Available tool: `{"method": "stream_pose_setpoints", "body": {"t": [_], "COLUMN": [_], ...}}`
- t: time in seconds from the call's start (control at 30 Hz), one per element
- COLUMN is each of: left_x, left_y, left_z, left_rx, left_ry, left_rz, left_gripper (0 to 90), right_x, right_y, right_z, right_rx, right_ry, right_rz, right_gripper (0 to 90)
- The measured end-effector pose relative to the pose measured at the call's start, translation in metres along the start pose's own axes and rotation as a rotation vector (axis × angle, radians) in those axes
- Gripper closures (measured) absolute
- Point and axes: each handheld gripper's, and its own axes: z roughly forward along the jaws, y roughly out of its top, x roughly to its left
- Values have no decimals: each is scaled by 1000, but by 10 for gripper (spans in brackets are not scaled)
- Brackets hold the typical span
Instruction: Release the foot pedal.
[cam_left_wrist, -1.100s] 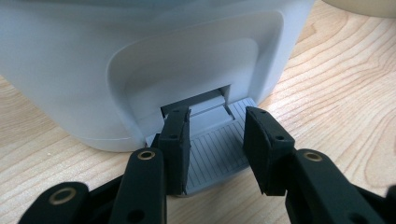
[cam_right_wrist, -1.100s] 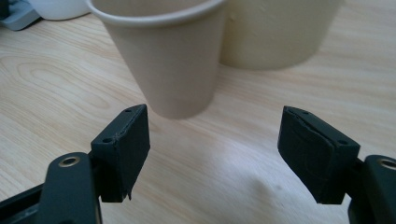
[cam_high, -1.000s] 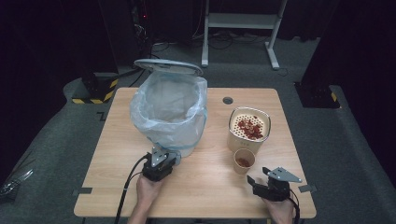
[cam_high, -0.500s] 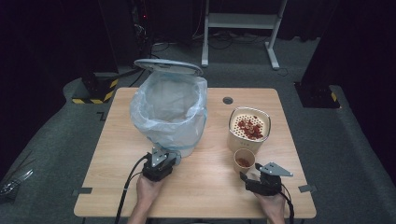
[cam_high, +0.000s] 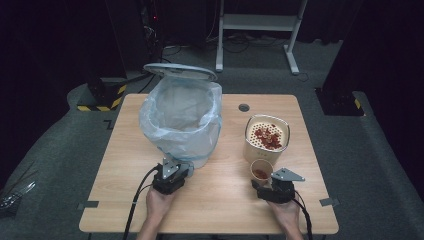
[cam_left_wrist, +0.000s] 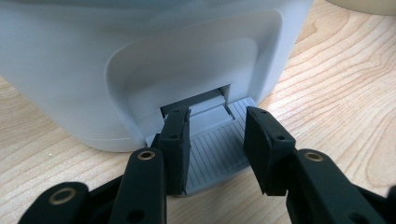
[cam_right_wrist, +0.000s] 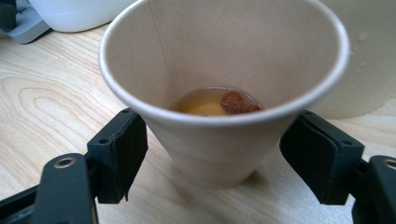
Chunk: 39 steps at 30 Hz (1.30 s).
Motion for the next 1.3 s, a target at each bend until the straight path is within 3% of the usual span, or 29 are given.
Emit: {"method": "stream_pose_setpoints", "body": {"t": [0.27,0.67,1.07,1.3], "left_x": [0,0,0,0], "left_y": [0,0,0,0], "left_z": [0,0,0,0], "left_rx": [0,0,0,1], "left_ry": [1,1,9,9], "left_rz": [1,1,5,4], "left_gripper": [610,609,609,609], "right_x": [2,5,-6,-19], "right_y": [3,2,-2,-4], "right_z": [8,5,-12,-25], "right_rx": [0,-6,32,33], "right_ry": [-17,-66,-102,-143], "right_rz": [-10,-13,-26,5], "right_gripper": [288,313,328,334]}}
